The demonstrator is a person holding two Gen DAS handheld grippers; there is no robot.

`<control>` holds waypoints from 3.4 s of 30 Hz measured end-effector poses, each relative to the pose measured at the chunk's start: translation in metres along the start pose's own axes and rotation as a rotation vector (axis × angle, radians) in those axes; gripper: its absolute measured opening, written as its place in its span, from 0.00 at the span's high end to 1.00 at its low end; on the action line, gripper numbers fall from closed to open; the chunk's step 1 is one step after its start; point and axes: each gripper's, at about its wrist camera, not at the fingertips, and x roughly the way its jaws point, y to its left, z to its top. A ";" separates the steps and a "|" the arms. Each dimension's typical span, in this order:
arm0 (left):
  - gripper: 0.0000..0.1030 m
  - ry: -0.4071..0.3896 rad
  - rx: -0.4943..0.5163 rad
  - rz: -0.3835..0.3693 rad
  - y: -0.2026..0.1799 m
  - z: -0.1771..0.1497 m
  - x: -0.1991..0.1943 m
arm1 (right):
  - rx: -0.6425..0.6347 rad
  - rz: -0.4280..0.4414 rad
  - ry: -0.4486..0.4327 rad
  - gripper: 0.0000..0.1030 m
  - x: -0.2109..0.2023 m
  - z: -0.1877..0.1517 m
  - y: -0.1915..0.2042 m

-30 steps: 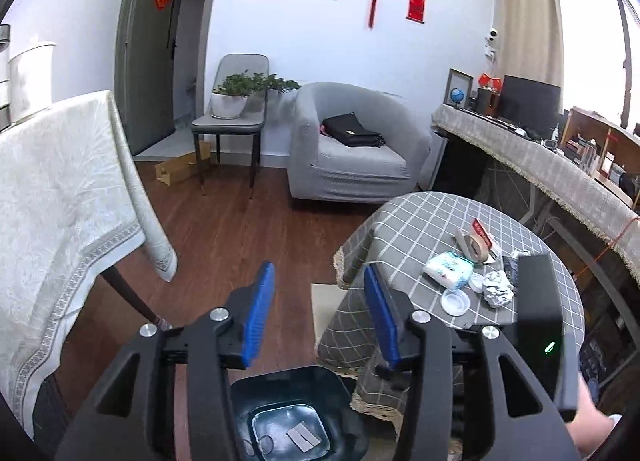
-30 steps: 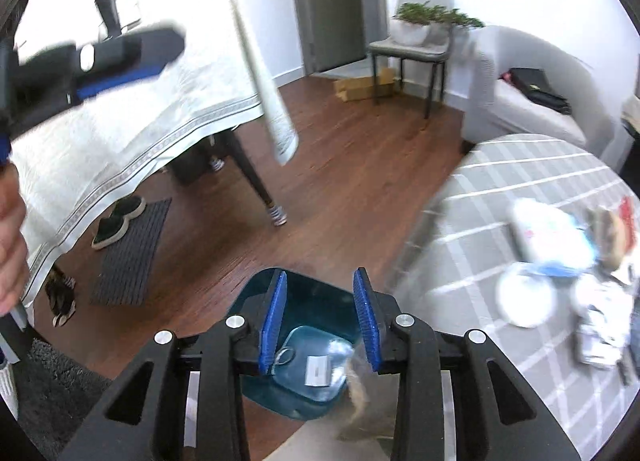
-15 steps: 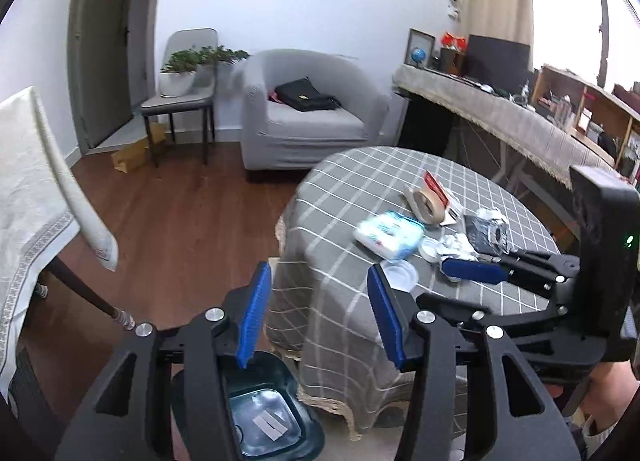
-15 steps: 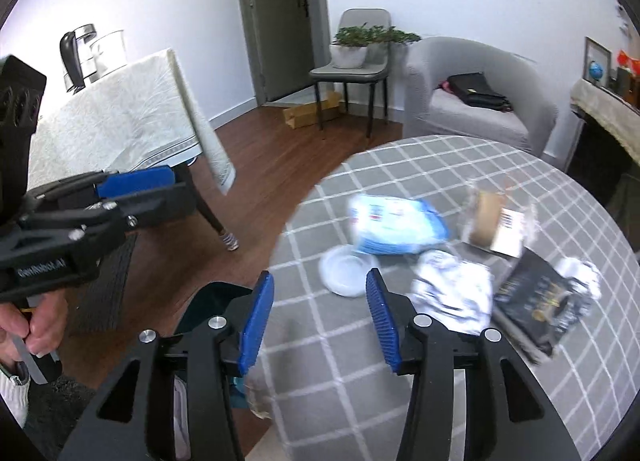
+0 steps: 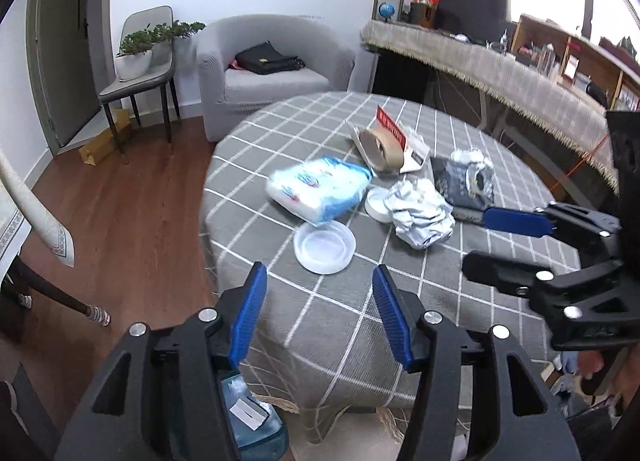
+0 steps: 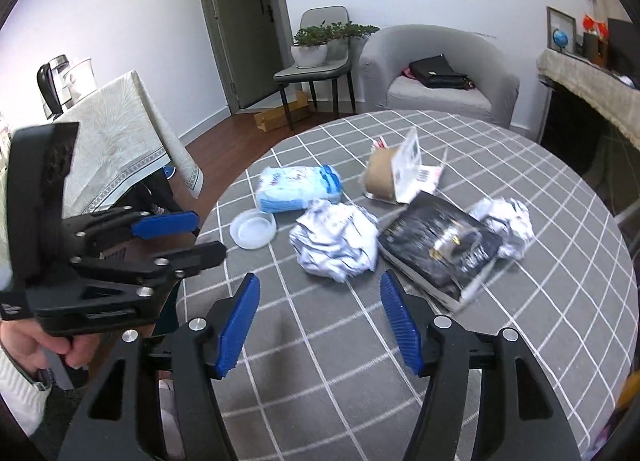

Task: Collect trash
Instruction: 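Move both tools back over the table toward the remaining trash, then grasp the clear plastic lid with the left gripper while the right gripper grasps crumpled paper, then carry the plastic lid over the bin with the left gripper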

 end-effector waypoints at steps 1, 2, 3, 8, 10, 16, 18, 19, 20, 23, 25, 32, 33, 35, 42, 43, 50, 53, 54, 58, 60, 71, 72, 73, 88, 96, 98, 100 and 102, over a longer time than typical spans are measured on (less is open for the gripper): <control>0.43 0.003 0.006 0.011 -0.002 0.000 0.004 | 0.005 0.004 0.003 0.38 0.000 -0.002 -0.002; 0.43 0.003 0.017 0.030 -0.003 0.001 0.008 | 0.007 0.006 0.006 0.38 0.000 -0.003 -0.004; 0.43 0.004 0.024 0.041 -0.005 0.001 0.009 | 0.007 0.010 0.010 0.38 0.000 -0.005 -0.005; 0.43 0.009 -0.001 0.043 -0.004 0.005 0.022 | 0.009 0.016 0.031 0.38 0.001 -0.013 -0.011; 0.43 0.011 -0.019 0.045 -0.001 0.007 0.027 | 0.012 0.016 0.032 0.38 -0.001 -0.016 -0.015; 0.51 0.012 -0.032 0.035 -0.004 0.013 0.034 | 0.017 0.018 0.037 0.38 -0.002 -0.021 -0.022; 0.59 0.011 -0.023 0.042 -0.007 0.014 0.035 | 0.019 0.020 0.038 0.38 -0.002 -0.022 -0.021; 0.59 0.010 -0.021 0.044 -0.009 0.015 0.036 | 0.020 0.022 0.036 0.38 -0.002 -0.022 -0.021; 0.59 0.010 -0.021 0.044 -0.009 0.015 0.036 | 0.020 0.024 0.033 0.38 -0.003 -0.021 -0.021; 0.59 0.010 -0.022 0.039 -0.010 0.015 0.035 | 0.017 0.030 0.025 0.38 -0.004 -0.019 -0.018; 0.59 0.015 -0.021 0.031 -0.009 0.015 0.033 | 0.022 0.035 0.026 0.38 -0.002 -0.018 -0.017; 0.59 0.028 -0.020 -0.003 -0.005 0.008 0.024 | 0.037 0.046 0.037 0.38 0.008 -0.012 -0.012; 0.59 0.030 -0.023 -0.013 -0.004 0.007 0.022 | 0.041 0.050 0.037 0.38 0.009 -0.011 -0.011; 0.59 0.037 -0.026 -0.034 -0.003 0.006 0.020 | 0.056 0.059 0.039 0.38 0.014 -0.008 -0.010; 0.59 0.038 -0.015 -0.042 0.001 -0.001 0.009 | 0.063 0.033 0.052 0.36 0.027 -0.003 -0.005; 0.59 0.039 -0.014 -0.044 0.002 -0.002 0.008 | 0.066 0.028 0.054 0.34 0.028 -0.002 -0.005; 0.59 0.042 -0.010 -0.052 0.009 -0.007 0.000 | 0.119 0.002 0.071 0.28 0.036 0.007 -0.011; 0.59 0.048 -0.004 -0.050 0.013 -0.009 -0.002 | 0.131 0.009 0.074 0.27 0.041 0.012 -0.012; 0.59 0.050 -0.004 -0.049 0.014 -0.010 -0.002 | 0.129 0.006 0.074 0.27 0.042 0.014 -0.011; 0.59 0.049 -0.007 -0.057 0.020 -0.015 -0.006 | 0.140 0.002 0.072 0.27 0.046 0.021 -0.010; 0.59 0.045 -0.004 -0.058 0.022 -0.016 -0.010 | 0.150 -0.006 0.076 0.27 0.050 0.025 -0.011; 0.59 0.030 -0.061 -0.012 0.063 -0.025 -0.029 | 0.097 -0.017 0.040 0.45 0.045 0.038 0.009; 0.59 0.030 -0.065 -0.006 0.067 -0.026 -0.031 | 0.095 -0.010 0.034 0.45 0.044 0.040 0.012; 0.59 0.032 -0.072 0.003 0.072 -0.028 -0.032 | 0.093 -0.005 0.030 0.45 0.044 0.042 0.014; 0.59 0.143 -0.141 0.067 0.131 -0.075 -0.028 | -0.009 0.141 0.031 0.45 0.068 0.059 0.096; 0.59 0.214 -0.171 0.107 0.156 -0.102 -0.024 | -0.066 0.198 0.065 0.45 0.089 0.062 0.139; 0.59 0.230 -0.172 0.111 0.161 -0.108 -0.023 | -0.074 0.207 0.072 0.45 0.093 0.061 0.147; 0.59 0.258 -0.172 0.115 0.163 -0.115 -0.020 | -0.080 0.216 0.079 0.45 0.098 0.063 0.154; 0.59 0.295 -0.166 0.120 0.166 -0.124 -0.016 | -0.090 0.223 0.088 0.45 0.103 0.063 0.163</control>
